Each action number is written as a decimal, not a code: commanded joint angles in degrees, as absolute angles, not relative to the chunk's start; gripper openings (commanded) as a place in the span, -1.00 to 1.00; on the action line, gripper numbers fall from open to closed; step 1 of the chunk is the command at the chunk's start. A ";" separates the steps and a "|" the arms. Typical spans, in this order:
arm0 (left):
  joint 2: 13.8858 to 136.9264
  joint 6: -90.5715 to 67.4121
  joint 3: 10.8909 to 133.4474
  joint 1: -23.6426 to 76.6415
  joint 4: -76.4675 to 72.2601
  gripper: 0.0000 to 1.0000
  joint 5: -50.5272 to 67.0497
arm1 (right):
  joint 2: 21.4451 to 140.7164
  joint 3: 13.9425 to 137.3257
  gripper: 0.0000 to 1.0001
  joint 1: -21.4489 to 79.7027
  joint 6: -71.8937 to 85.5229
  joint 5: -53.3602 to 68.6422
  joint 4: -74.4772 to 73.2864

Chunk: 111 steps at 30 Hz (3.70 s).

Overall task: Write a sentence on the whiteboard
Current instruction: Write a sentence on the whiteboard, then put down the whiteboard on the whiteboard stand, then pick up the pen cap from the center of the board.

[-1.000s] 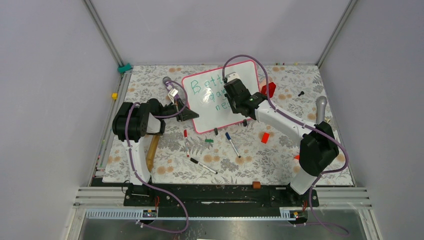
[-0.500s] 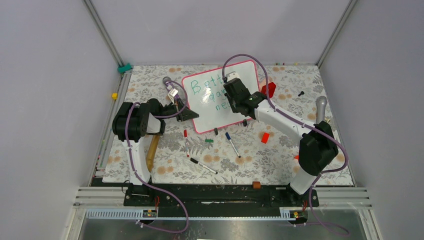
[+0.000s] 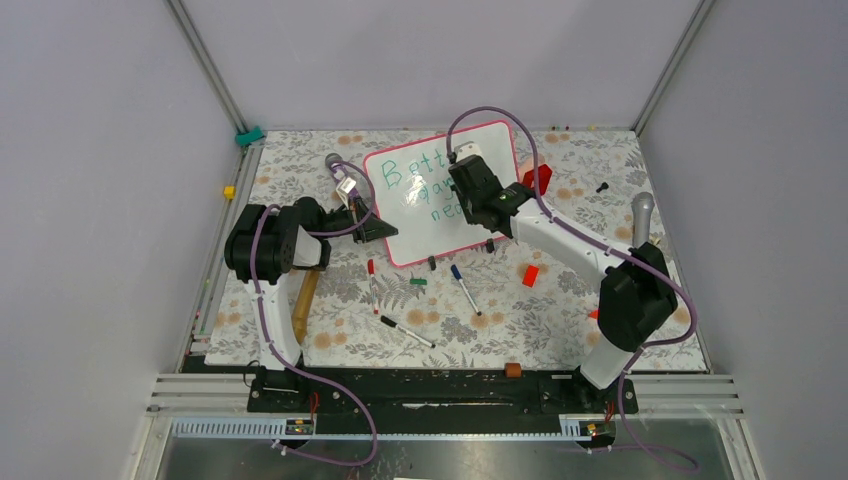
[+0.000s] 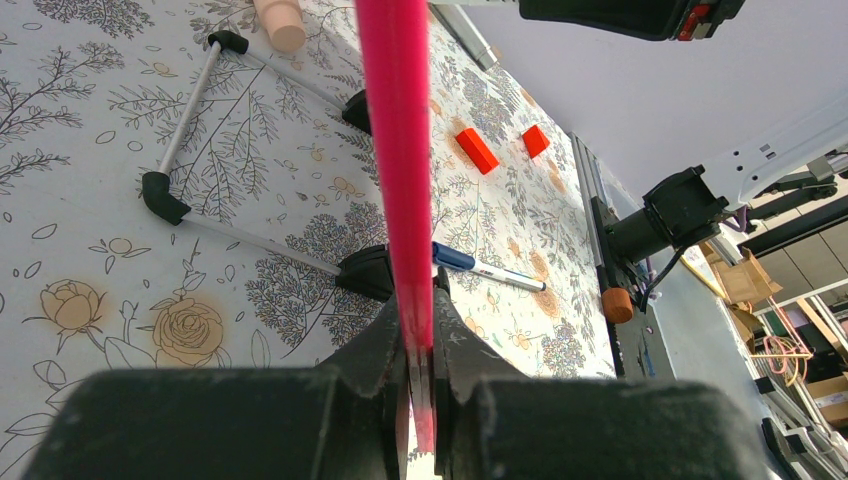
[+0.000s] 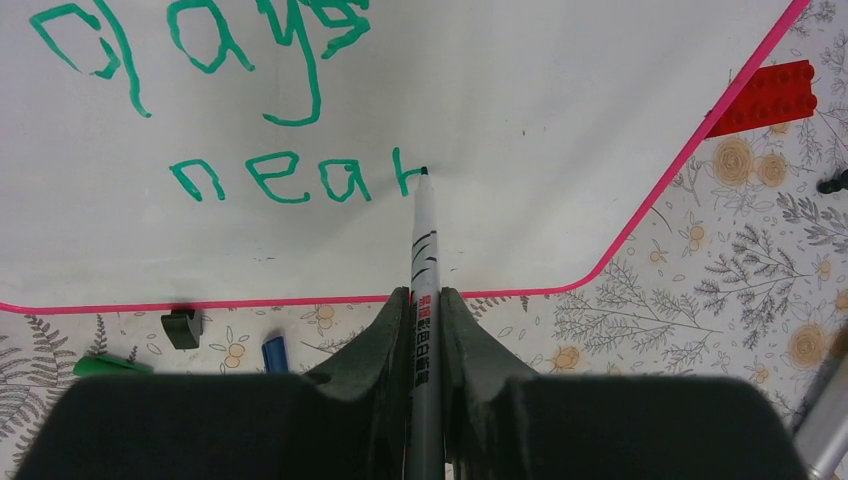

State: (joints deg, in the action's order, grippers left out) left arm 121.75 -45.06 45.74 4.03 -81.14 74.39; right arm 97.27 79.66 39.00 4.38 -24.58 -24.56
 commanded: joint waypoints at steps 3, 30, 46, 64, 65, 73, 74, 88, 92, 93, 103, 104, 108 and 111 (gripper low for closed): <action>123.01 -39.93 45.12 5.25 -83.69 -1.00 81.94 | 89.31 76.85 -1.00 38.14 5.23 -24.89 -19.15; 118.29 -36.44 39.40 4.04 -83.87 -0.02 78.18 | 77.51 70.58 -1.00 38.21 7.28 -20.44 -17.51; 108.06 -26.87 26.97 3.54 -82.54 -0.16 66.17 | 70.81 66.83 -1.00 38.16 7.38 -20.63 -15.43; 102.40 -31.29 23.50 0.83 -69.89 0.04 46.85 | 66.64 64.25 -1.00 38.18 9.15 -16.23 -13.06; 100.68 -31.21 23.36 0.47 -67.23 0.04 45.48 | 66.29 63.86 -1.00 38.18 9.33 -15.84 -12.84; 89.76 -34.91 23.38 -6.86 -59.86 0.12 47.98 | 67.42 65.34 -1.00 38.15 10.43 -12.67 -13.39; 88.18 -34.47 23.50 -7.27 -57.51 0.14 48.61 | 67.55 65.38 -1.00 38.18 10.42 -12.75 -13.62; 44.80 -21.32 18.51 2.39 -17.17 0.15 40.57 | 66.83 65.77 -1.00 38.18 8.64 -14.49 -16.77; 34.89 -17.51 16.63 7.18 -9.50 -0.23 36.33 | 66.43 65.36 -1.00 38.23 8.58 -14.79 -17.08; 31.87 -16.87 15.87 7.85 -9.49 -0.27 37.35 | 66.30 65.31 -1.00 38.21 8.57 -14.73 -16.92; 19.96 -15.92 12.29 11.21 -7.25 -0.30 38.50 | 66.02 65.31 -1.00 38.23 8.42 -14.90 -17.15; 19.35 -15.83 12.08 11.24 -7.26 -0.25 38.41 | 66.01 65.45 -1.00 38.15 8.46 -14.72 -17.26; 19.12 -14.24 12.69 12.82 -7.08 0.65 40.80 | 65.60 64.93 -1.00 38.26 8.72 -14.00 -17.34; 20.95 -13.40 14.43 14.79 -5.59 0.63 39.67 | 65.16 64.54 -1.00 38.25 8.84 -14.02 -17.30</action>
